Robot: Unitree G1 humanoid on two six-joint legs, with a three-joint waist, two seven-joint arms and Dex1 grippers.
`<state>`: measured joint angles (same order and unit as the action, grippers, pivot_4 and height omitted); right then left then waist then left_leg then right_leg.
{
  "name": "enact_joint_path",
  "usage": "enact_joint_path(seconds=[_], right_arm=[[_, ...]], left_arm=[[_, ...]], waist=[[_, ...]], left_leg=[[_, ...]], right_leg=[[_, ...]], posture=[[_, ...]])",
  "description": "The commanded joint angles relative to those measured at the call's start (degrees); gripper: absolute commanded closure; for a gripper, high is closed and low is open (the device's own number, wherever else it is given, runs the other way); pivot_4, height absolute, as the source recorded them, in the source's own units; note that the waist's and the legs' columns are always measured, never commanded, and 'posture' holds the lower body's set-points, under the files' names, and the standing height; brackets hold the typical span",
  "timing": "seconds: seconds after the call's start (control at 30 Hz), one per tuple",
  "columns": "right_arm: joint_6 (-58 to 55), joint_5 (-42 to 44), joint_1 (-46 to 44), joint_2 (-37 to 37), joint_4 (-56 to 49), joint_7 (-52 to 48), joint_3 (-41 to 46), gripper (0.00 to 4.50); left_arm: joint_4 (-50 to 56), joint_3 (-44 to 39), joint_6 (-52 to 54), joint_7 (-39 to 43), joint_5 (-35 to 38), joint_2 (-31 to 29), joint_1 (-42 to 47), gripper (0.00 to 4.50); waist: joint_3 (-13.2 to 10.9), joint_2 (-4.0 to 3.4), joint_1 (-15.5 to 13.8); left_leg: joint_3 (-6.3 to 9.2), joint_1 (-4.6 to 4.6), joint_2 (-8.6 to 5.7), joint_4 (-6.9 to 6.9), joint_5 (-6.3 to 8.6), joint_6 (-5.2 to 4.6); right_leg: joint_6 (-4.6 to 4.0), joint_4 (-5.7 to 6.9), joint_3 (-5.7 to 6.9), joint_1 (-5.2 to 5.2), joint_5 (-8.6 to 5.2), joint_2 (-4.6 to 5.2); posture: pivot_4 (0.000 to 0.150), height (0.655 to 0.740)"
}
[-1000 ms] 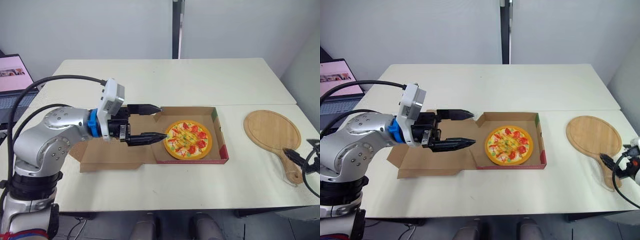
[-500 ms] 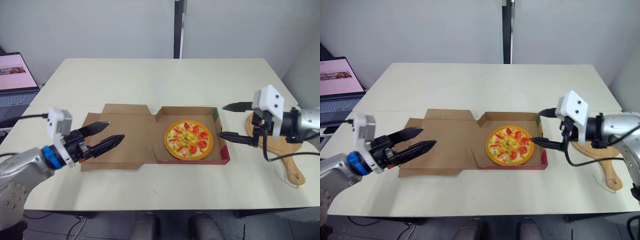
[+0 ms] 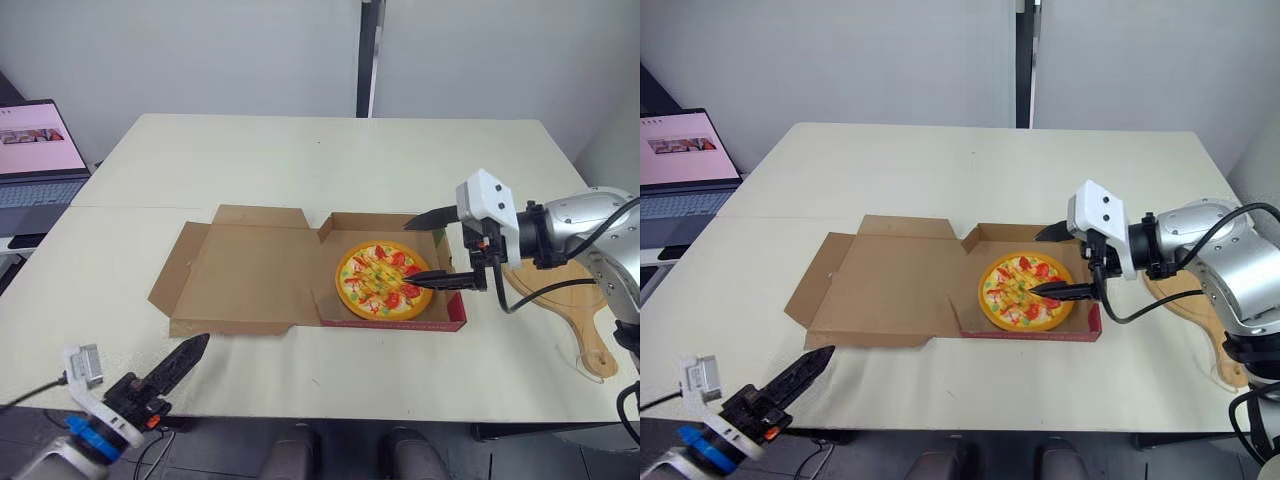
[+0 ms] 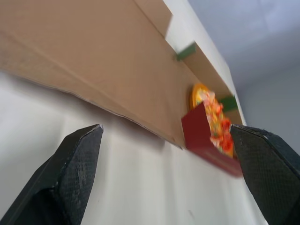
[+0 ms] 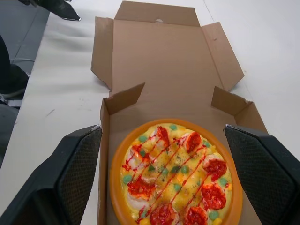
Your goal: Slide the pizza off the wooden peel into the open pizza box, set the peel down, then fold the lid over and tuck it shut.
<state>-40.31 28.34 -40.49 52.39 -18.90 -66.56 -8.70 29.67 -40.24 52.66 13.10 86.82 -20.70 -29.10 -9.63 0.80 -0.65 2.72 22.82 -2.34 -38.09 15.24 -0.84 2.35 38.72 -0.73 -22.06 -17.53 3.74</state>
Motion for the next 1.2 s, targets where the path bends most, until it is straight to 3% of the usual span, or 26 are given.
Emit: enact_joint_path(seconds=[0.03,0.4,0.7,0.8,1.2], right_arm=[[0.8,0.0,-1.4,0.1,-0.5,-0.8,1.0,0.04],[0.8,-0.7,-2.7,0.6,0.4,-2.4,1.0,0.04],[0.7,-0.9,-3.3,0.3,0.5,-2.8,0.8,0.04],[0.7,-1.0,-3.5,0.3,0.5,-2.8,0.7,0.00],[-0.4,-0.3,-3.7,0.2,-0.4,-2.1,0.9,0.00]], left_arm=[[-1.5,3.8,-5.6,-8.7,1.8,4.9,2.8,0.00],[-1.6,12.9,-14.5,-18.3,-0.7,12.5,7.5,0.00],[-2.6,15.6,-17.2,-19.2,-1.1,12.9,7.7,0.00],[-3.7,16.5,-17.7,-19.1,-1.7,12.9,8.5,0.63],[-4.8,17.5,-18.4,-19.3,-2.3,11.6,9.4,4.41]], waist=[[0.0,0.01,0.0],[0.0,0.02,0.1],[0.0,0.03,0.1],[0.0,0.03,0.0],[0.0,0.03,0.1]], left_leg=[[-0.03,0.00,-0.02,0.00,0.00,0.00],[-0.02,0.01,-0.01,0.01,0.00,0.00],[-0.01,0.01,-0.02,0.01,0.00,0.00],[-0.01,0.01,-0.03,0.01,0.00,0.00],[0.01,0.02,-0.01,0.04,0.00,0.00]], right_leg=[[0.00,0.02,-0.03,0.03,0.00,0.00],[-0.01,0.03,0.00,0.06,0.01,-0.05],[-0.01,0.02,0.01,0.08,0.01,-0.06],[-0.01,0.01,0.01,0.08,0.01,-0.06],[-0.01,-0.04,0.03,0.07,0.01,-0.09]], posture=[[0.150,0.7318],[0.150,0.7318],[0.150,0.7318],[0.150,0.7318],[0.150,0.7318]])
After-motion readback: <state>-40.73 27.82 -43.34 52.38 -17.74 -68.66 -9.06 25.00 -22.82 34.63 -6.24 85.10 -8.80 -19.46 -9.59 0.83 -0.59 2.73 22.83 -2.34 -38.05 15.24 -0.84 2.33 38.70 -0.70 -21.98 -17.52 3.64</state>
